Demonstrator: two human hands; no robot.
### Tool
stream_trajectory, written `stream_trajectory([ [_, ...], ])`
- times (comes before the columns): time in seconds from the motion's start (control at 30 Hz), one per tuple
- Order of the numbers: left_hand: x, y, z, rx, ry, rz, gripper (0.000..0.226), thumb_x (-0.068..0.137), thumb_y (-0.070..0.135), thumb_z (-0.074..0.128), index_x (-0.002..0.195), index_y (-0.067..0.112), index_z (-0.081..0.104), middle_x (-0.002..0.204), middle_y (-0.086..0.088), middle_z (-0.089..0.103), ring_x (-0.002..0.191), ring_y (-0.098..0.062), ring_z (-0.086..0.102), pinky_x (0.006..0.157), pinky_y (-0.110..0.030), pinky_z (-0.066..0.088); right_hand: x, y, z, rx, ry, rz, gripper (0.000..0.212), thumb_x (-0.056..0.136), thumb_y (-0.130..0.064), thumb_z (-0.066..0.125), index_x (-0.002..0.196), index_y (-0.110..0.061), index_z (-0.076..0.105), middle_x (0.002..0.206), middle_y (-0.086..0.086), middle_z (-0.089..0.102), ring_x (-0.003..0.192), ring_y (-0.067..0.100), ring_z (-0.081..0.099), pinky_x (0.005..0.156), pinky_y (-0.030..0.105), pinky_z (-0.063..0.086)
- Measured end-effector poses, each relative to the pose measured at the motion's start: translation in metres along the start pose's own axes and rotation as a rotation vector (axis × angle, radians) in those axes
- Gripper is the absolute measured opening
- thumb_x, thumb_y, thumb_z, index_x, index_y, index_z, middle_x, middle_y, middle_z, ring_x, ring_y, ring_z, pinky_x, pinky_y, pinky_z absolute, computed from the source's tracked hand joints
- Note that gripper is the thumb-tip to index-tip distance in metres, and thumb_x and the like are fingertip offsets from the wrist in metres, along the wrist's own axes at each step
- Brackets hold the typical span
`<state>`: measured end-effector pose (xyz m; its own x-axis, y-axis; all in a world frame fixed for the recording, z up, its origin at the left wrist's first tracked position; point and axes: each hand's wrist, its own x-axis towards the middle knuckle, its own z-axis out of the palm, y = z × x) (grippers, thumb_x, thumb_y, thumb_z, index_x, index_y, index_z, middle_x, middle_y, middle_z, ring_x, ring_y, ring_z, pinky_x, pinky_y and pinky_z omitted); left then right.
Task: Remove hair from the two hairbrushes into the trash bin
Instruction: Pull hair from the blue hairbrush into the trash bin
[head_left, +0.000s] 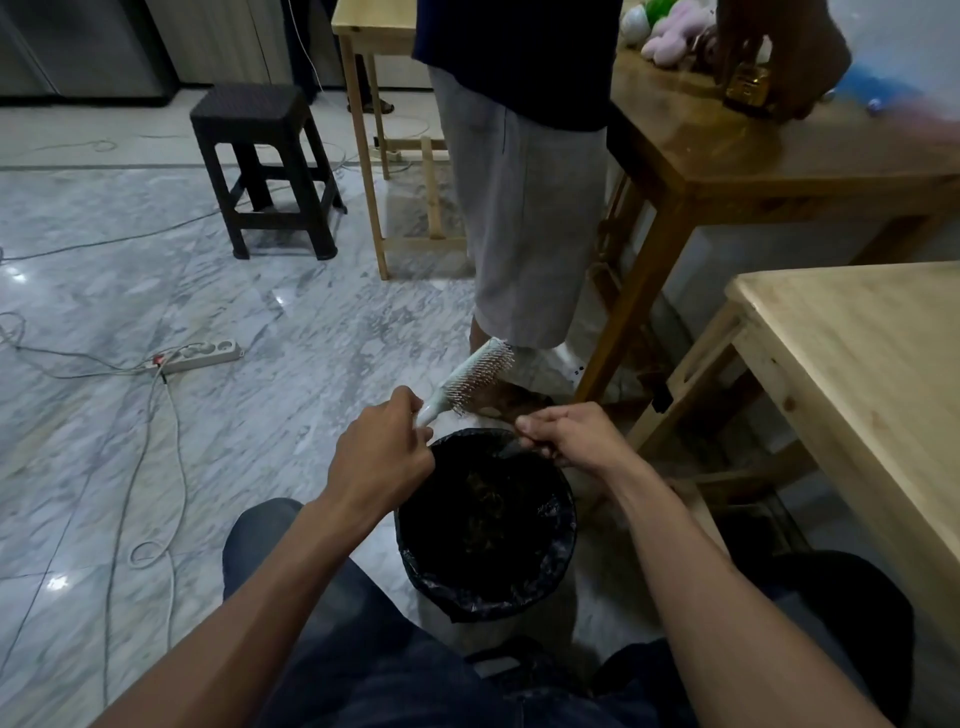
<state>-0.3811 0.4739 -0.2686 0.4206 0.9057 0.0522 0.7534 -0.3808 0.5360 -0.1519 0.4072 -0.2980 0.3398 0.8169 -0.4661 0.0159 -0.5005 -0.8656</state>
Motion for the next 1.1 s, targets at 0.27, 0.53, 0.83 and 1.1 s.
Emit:
stream_trajectory([
  [0.27,-0.008,0.001,0.009,0.058,0.048,-0.051,0.015,0.092,0.021,0.058,0.103,0.015,0.051,0.075,-0.003,0.060,0.064,-0.026,0.055,0.053,-0.035,0.039,-0.005,0.005,-0.005,-0.078,0.089,0.189,0.014,0.093,-0.019,0.073,0.092,-0.008,0.082,0.071,-0.002,0.073,0.051,0.005,0.049,0.043,0.017,0.033],
  [0.53,-0.015,0.005,0.012,0.161,0.058,0.035,0.013,0.091,0.018,0.057,0.100,0.010,0.051,0.078,-0.008,0.063,0.063,-0.031,0.056,0.054,-0.038,0.042,-0.010,-0.012,0.003,-0.325,-0.054,0.166,0.035,0.091,-0.015,0.065,0.126,-0.015,0.065,0.083,0.002,0.060,0.071,0.013,0.056,0.054,0.024,0.047],
  [0.83,-0.010,0.005,0.013,0.112,0.086,0.029,0.014,0.091,0.018,0.057,0.102,0.010,0.052,0.080,-0.009,0.064,0.064,-0.031,0.056,0.053,-0.037,0.039,-0.010,-0.014,0.024,-0.166,-0.071,-0.216,0.013,0.092,-0.027,0.077,0.093,-0.016,0.083,0.079,0.003,0.080,0.065,0.011,0.060,0.067,0.027,0.049],
  [1.1,0.007,-0.025,0.000,0.027,0.151,-0.193,0.016,0.091,0.018,0.058,0.101,0.006,0.054,0.077,-0.011,0.061,0.059,-0.026,0.050,0.048,-0.031,0.027,-0.022,-0.008,-0.009,-0.292,-0.078,-0.229,0.010,0.091,-0.026,0.077,0.090,-0.018,0.085,0.075,-0.002,0.078,0.063,0.003,0.061,0.065,0.020,0.050],
])
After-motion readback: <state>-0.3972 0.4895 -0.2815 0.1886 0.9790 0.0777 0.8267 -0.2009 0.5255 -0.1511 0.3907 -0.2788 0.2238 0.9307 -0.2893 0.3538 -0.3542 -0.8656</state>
